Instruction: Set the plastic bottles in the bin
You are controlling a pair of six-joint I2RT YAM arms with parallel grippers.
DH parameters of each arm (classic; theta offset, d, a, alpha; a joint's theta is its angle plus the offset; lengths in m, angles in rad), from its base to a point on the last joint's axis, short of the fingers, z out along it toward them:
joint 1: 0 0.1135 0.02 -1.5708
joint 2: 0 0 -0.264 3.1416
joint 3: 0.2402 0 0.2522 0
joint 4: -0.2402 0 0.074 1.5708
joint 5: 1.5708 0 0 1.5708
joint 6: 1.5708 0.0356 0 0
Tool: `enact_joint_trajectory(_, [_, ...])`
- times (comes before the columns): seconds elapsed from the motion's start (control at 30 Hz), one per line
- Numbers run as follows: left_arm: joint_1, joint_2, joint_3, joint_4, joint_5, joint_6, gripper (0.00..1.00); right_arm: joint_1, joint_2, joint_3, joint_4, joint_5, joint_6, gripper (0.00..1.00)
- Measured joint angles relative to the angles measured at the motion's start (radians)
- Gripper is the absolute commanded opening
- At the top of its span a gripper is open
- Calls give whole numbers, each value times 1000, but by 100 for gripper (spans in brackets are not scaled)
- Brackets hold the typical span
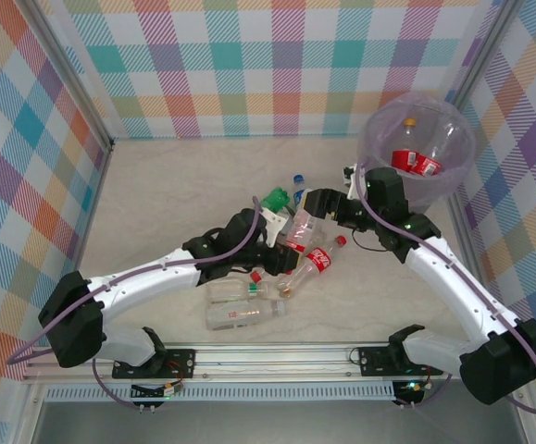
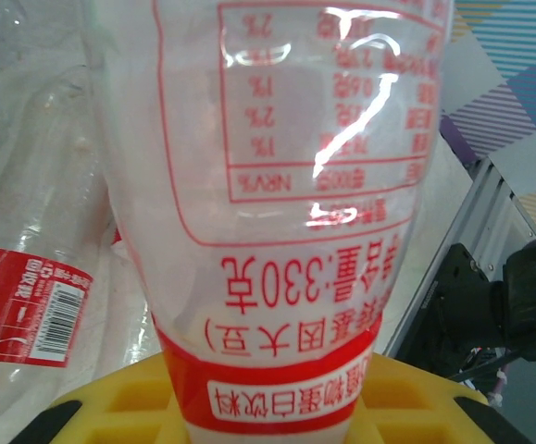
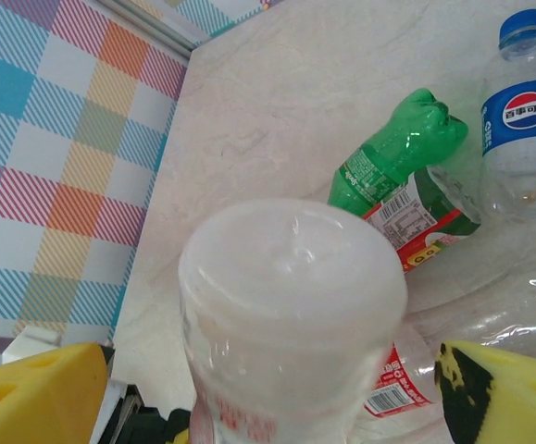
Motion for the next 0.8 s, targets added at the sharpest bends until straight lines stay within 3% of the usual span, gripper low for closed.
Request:
enact_joint_trajectory(0.2, [-9, 0, 0, 1, 8, 3, 0, 10, 12, -1, 12, 8, 8, 67])
enact_joint_trajectory(0.5, [-14, 0, 0, 19, 7, -2, 2, 10, 14, -23, 38, 28, 16, 48])
enact_joint_trajectory(0.6, [-14, 4, 0, 18, 7, -2, 17, 10, 10, -31, 45, 32, 15, 44])
enact_joint_trajectory(0.7, [-14, 6, 1, 22, 7, -2, 46, 10, -5, -35, 41, 45, 15, 45])
enact_joint_trajectory(0.77, [-16, 6, 3, 23, 8, 4, 82, 10, -23, -35, 34, 63, 11, 44])
enact_joint_trajectory(0.8, [-19, 5, 3, 23, 6, 6, 93, 10, -31, -35, 30, 73, 4, 45])
